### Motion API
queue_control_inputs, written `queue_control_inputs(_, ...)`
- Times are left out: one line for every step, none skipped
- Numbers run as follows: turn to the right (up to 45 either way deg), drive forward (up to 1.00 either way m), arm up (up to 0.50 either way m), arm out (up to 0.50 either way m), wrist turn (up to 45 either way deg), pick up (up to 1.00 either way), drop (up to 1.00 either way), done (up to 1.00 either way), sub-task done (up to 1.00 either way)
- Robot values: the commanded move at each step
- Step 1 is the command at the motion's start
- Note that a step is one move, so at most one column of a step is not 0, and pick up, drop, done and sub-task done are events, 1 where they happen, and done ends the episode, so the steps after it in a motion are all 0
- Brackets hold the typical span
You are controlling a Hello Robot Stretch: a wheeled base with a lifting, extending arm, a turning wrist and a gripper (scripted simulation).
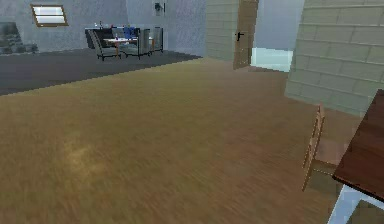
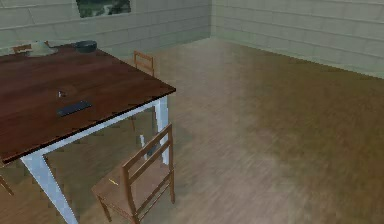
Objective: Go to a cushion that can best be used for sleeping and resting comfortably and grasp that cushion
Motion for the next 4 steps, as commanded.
queue_control_inputs(9.0, 0.0, 0.0, 0.0, 0.0, 0.0, 0.0, 0.0, 0.0)
queue_control_inputs(3.0, 0.0, 0.0, 0.0, 0.0, 0.0, 0.0, 0.0, 0.0)
queue_control_inputs(33.0, 0.0, 0.0, 0.0, 0.0, 0.0, 0.0, 0.0, 0.0)
queue_control_inputs(0.0, 0.15, 0.0, 0.0, 0.0, 0.0, 0.0, 0.0, 0.0)
